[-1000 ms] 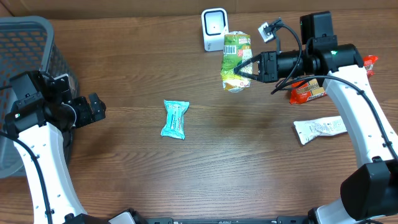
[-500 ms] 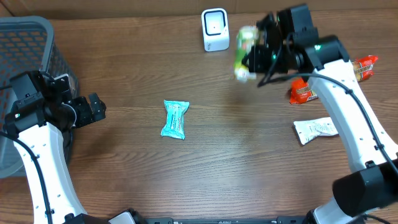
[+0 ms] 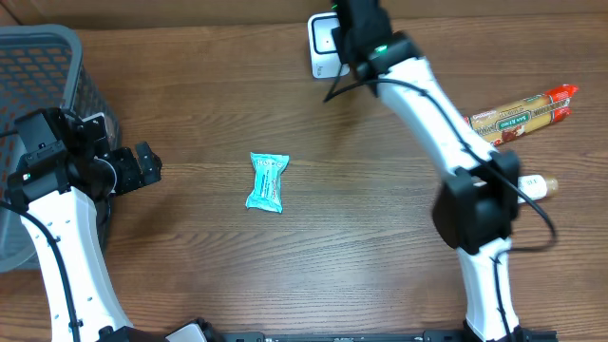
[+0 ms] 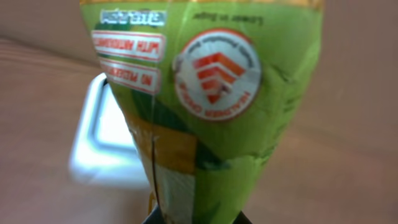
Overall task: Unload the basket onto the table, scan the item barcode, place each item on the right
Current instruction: 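Hold the green carton in front of the scanner with the right gripper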
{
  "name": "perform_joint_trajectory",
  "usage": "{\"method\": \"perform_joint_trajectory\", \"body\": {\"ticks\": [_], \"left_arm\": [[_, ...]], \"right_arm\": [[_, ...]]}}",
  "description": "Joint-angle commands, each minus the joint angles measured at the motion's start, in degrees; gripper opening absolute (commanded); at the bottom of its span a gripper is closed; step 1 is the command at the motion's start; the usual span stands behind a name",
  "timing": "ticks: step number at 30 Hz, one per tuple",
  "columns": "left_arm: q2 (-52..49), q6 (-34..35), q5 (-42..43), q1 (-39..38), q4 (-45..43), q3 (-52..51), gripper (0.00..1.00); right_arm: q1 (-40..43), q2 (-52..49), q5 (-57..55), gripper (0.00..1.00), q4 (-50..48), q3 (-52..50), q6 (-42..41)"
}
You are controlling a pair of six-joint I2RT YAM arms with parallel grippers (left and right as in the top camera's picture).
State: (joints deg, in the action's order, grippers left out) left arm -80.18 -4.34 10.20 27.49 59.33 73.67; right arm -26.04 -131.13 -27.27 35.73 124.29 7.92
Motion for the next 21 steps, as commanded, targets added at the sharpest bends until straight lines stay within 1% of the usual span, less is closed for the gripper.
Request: {"method": "perform_joint_trajectory", "body": {"ticks": [1,2,4,6,9,16,21], "left_arm": [[-0.3,1.1,-0.3,-0.1,0.0,0.6,1.0],[-0.3,1.1,-0.3,-0.1,0.0,0.6,1.0],[-0.3,1.2,-0.3,-0.1,0.0,0.6,1.0],[-0.3,1.2,-0.3,-0.1,0.0,0.6,1.0],[-0.3,1.2,-0.3,-0.1,0.0,0.6,1.0],[-0.3,1.1,-0.3,-0.1,0.0,0.6,0.99],[-0.3,1.1,-0.3,-0.1,0.0,0.6,1.0]], "right_arm": [[-0.3,-3.0,-13.2,0.04,-8.7,1.7,19.6],[-0.3,-4.3,-13.5,0.04,-10.6,1.7,23.7],[-0.3,-6.4,-14.1,0.04,-13.7,1.7,29.0],[-0.3,-8.2,-15.3,0.04,-16.5,1.7,31.7],[-0.3,-10.1,-17.2,0.04,-20.3,1.7,32.0],[-0.4,-11.1,-13.3,0.04,-20.2,1.4,32.0],[-0.7,-12.1,-12.9,0.04,-19.8,1.3,33.2]]}}
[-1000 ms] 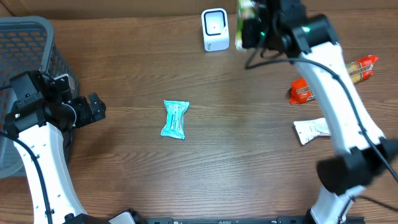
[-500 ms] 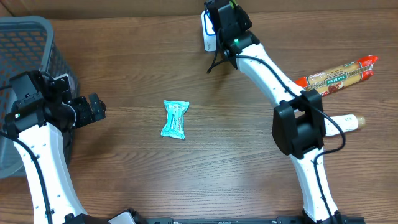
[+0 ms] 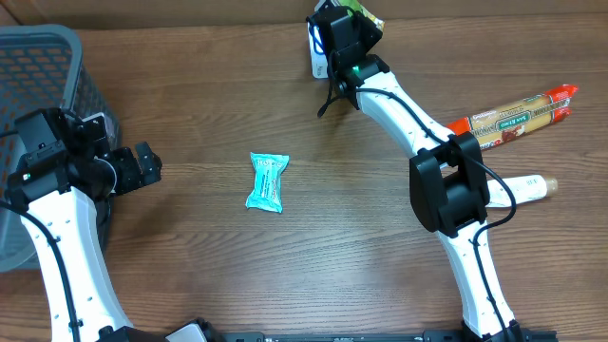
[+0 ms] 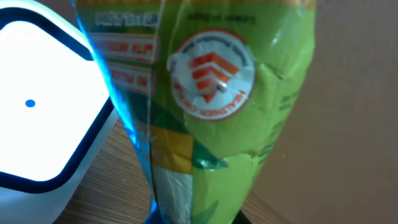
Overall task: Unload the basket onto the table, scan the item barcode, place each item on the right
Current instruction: 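Hold the green carton in front of the scanner with the right gripper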
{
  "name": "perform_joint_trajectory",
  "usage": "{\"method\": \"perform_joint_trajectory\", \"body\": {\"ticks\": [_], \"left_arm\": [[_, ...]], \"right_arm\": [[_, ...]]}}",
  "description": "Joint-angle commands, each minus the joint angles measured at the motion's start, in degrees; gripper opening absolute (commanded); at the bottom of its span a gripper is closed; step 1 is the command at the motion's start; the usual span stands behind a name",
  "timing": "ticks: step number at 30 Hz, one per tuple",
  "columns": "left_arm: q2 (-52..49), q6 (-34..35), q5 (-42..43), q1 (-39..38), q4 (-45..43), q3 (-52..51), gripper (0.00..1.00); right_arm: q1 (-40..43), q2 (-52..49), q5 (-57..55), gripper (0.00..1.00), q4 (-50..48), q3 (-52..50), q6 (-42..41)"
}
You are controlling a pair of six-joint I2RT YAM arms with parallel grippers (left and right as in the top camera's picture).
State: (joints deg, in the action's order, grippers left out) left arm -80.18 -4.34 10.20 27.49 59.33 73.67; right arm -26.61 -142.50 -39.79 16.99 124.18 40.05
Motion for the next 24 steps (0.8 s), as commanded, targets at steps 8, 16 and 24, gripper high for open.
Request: {"method": "perform_joint_trajectory", "body": {"ticks": [8,16,24], "left_arm": [[-0.3,1.1,-0.3,-0.1,0.0,0.6,1.0],[-0.3,1.1,-0.3,-0.1,0.0,0.6,1.0],[-0.3,1.1,-0.3,-0.1,0.0,0.6,1.0]], "right_arm": [[-0.8,-2.4,-0.4,0.04,-0.4,1.4,4.3],[-1.4,-2.1,-0.4,0.04,0.3,1.4,3.3],[-1.8,5.3,8.6,0.04,9.3,1.5,-6.1]]}}
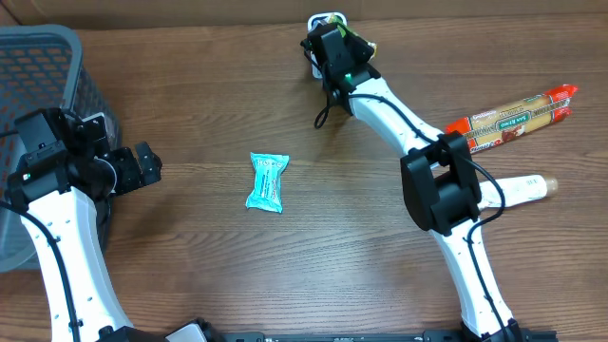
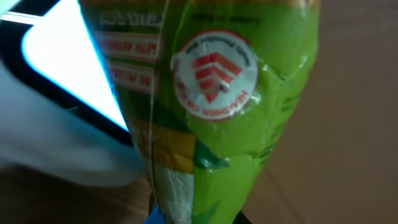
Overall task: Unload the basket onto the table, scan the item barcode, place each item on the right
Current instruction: 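Hold the green carton in front of the scanner with the right gripper, then carry the green carton right and place it beside the white tube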
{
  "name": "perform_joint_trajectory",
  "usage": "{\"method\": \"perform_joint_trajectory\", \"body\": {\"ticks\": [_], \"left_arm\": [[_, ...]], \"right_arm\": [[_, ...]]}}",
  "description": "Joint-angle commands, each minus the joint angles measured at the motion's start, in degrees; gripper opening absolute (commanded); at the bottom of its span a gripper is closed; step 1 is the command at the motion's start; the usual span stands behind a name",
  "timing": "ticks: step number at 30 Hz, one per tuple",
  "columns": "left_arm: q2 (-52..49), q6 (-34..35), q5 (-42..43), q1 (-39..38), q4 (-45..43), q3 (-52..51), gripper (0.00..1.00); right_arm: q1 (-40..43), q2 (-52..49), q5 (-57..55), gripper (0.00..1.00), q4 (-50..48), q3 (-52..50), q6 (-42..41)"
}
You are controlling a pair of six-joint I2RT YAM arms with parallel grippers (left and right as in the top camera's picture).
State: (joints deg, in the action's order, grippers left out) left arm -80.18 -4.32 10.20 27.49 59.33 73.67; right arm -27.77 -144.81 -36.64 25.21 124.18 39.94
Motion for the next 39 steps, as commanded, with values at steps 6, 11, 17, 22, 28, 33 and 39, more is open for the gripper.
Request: {"method": "perform_joint_trajectory", "body": {"ticks": [6,11,17,22,28,33,39], "left_arm": [[-0.3,1.1,-0.3,-0.1,0.0,0.6,1.0],[-0.3,1.1,-0.3,-0.1,0.0,0.6,1.0],[-0.3,1.1,-0.3,-0.1,0.0,0.6,1.0],[-0.3,1.1,-0.3,-0.1,0.0,0.6,1.0],[-0.3,1.1,-0.3,-0.1,0.0,0.6,0.99],[-0.3,1.1,-0.3,-0.1,0.0,0.6,1.0],[-0.3,1.1,-0.3,-0.1,0.0,0.6,1.0]], "right_arm": [[-0.7,16.7,8.3,0.04,9.5,1.5,-16.4],[0.6,25.6,18.8,0.04,22.3,1.5,-33.3],[5.0,33.7,20.5,0.04,40.4,1.5,-64.4],[12.2,35.5,23.4,0.04,55.5,1.4,-80.1],[22.6,35.3,19.1,0.04,62.5,-7.1,-96.3],[27.7,35.3,18.7,0.04,56.0,-20.4,-99.8],[31.9,35.3,19.2,0.04,48.1,-34.0,-101.7]]}}
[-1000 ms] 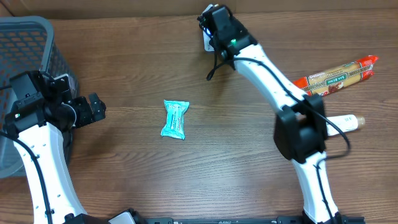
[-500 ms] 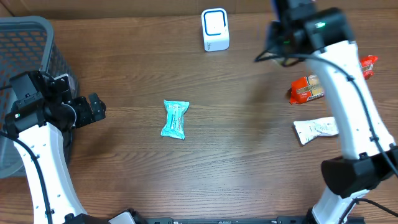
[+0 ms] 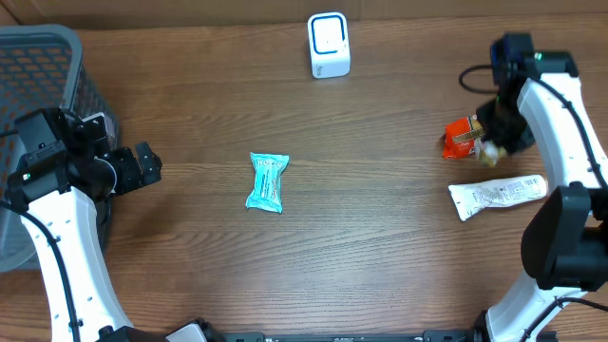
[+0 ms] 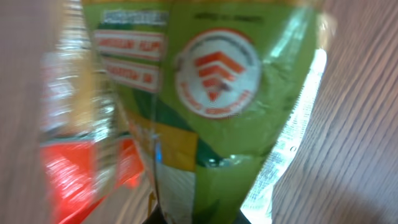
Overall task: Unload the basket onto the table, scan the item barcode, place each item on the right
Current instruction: 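Carry the green carton right and place it beside the white tube, then reach the right gripper to the teal tissue packet and grasp it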
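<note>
A green snack packet (image 4: 217,93) with a round red-and-white emblem fills the right wrist view, and my right gripper (image 4: 196,219) is shut on its lower end. In the overhead view the right arm (image 3: 532,104) stands at the far right of the table and mostly hides the packet. The white scanner (image 3: 329,45) with a blue rim stands at the back middle, far from that gripper. My left gripper (image 3: 145,163) is open at the left side, holding nothing.
A red pasta packet (image 3: 460,140) and a white pouch (image 3: 499,195) lie under and beside the right gripper. A teal packet (image 3: 267,181) lies mid-table. A dark mesh basket (image 3: 38,66) stands at the back left.
My right gripper, still holding the green packet, has moved from in front of the scanner to the far right, above the red pasta packet and white pouch. The left arm is unchanged.
My right gripper held the green packet near the scanner at the back. Then the packet was close beside the scanner's lit face, then right in front of it. Now the packet is at the table's right side, over the other items.
</note>
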{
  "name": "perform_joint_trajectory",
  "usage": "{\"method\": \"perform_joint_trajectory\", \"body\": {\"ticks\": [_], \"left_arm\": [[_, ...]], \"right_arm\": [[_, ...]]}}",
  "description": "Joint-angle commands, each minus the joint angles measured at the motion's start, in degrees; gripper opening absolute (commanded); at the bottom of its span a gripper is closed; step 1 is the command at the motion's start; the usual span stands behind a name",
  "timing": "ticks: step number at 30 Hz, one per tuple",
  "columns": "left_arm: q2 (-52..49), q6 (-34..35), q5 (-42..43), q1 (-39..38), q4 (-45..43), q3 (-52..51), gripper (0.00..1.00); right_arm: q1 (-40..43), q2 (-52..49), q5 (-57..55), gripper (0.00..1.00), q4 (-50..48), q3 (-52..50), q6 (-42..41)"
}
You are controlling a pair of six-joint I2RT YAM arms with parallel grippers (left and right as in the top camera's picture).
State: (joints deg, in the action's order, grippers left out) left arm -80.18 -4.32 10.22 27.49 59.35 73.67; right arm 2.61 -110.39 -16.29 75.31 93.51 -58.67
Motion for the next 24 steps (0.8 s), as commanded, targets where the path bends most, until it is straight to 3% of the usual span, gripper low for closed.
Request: {"method": "perform_joint_trajectory", "body": {"ticks": [1,5,7,10,12,18,24], "left_arm": [[-0.3,1.1,-0.3,-0.1,0.0,0.6,0.99],[-0.3,1.1,-0.3,-0.1,0.0,0.6,1.0],[-0.3,1.1,-0.3,-0.1,0.0,0.6,1.0],[-0.3,1.1,-0.3,-0.1,0.0,0.6,1.0],[-0.3,1.1,-0.3,-0.1,0.0,0.6,0.99],[-0.3,1.1,-0.3,-0.1,0.0,0.6,1.0],[-0.3,1.1,-0.3,-0.1,0.0,0.6,1.0]], "right_arm": [[2.0,0.9,-1.2,0.04,-2.4,-4.2,-3.1],[3.0,0.9,-1.2,0.06,-2.9,-5.4,-2.4],[3.0,0.9,-1.2,0.18,-3.0,-5.4,-1.6],[3.0,0.9,-1.2,0.48,-3.6,-5.4,3.6],[3.0,0.9,-1.2,0.59,-3.6,-5.4,6.0],[3.0,1.2,3.8,0.71,-3.1,-3.5,15.7],[2.0,2.5,13.3,0.79,0.7,5.0,26.3]]}}
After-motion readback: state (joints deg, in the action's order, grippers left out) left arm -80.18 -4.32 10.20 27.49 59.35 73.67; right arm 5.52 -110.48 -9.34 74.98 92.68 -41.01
